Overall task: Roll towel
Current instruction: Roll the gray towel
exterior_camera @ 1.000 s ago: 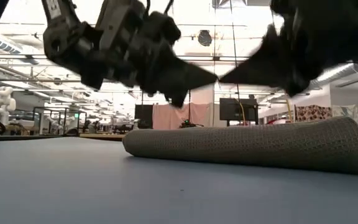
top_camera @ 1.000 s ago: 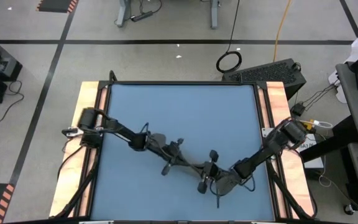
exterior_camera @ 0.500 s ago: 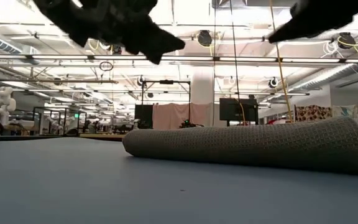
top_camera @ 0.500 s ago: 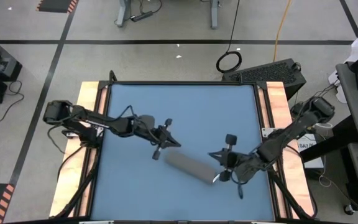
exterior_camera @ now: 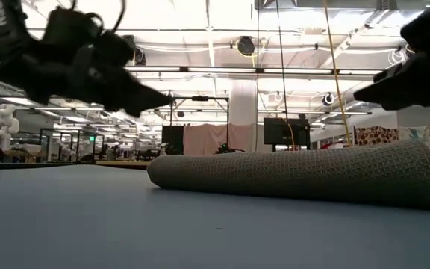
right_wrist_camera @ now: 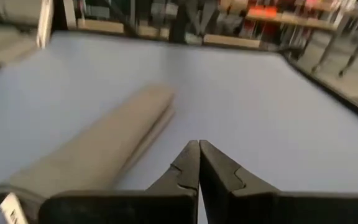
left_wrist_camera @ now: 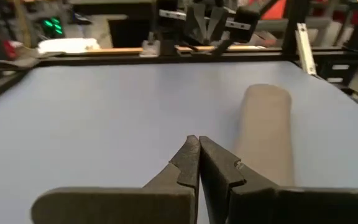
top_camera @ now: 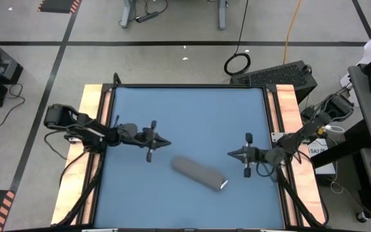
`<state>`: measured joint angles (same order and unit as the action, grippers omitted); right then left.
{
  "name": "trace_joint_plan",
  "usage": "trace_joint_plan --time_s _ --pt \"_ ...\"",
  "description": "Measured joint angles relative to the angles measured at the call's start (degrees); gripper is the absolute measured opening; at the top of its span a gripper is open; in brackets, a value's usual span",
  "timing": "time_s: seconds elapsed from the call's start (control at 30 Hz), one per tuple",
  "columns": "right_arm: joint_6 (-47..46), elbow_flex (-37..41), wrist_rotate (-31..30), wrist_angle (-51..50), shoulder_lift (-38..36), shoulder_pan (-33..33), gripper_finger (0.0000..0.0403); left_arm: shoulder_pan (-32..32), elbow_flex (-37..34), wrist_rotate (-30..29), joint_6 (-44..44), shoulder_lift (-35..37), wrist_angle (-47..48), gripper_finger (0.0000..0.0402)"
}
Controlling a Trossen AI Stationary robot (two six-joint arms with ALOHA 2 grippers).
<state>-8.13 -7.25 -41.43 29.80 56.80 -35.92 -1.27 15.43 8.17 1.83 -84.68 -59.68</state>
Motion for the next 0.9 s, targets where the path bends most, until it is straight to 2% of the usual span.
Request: trace_joint_plan --time_s 0.1,0.33,0.53,0.67,0.9 --pt "2.83 6.65 -0.07 12.67 -0.59 1.12 0.0000 -0.56 -5.12 -1.89 -0.63 0.00 -7.08 0.0013" --pt "6.75 6.32 1.27 11.87 -1.16 3.76 0.0000 -3.35 -14.07 -2.72 -4.58 0.70 -16.96 0.0013" --pt "7.59 6.50 1.74 10.75 -3.41 3.70 0.0000 -4.95 -15.14 -1.42 -4.79 2.01 -17.37 0.0013" --pt "7.38 6.45 5.90 8.63 -5.37 3.69 0.0000 -6.80 -15.14 -0.13 -4.33 2.62 -16.61 0.0013" --pt "7.66 6.45 8.80 2.90 -11.67 3.65 0.0000 -11.78 -15.18 8.40 -5.60 5.14 -15.23 0.0009"
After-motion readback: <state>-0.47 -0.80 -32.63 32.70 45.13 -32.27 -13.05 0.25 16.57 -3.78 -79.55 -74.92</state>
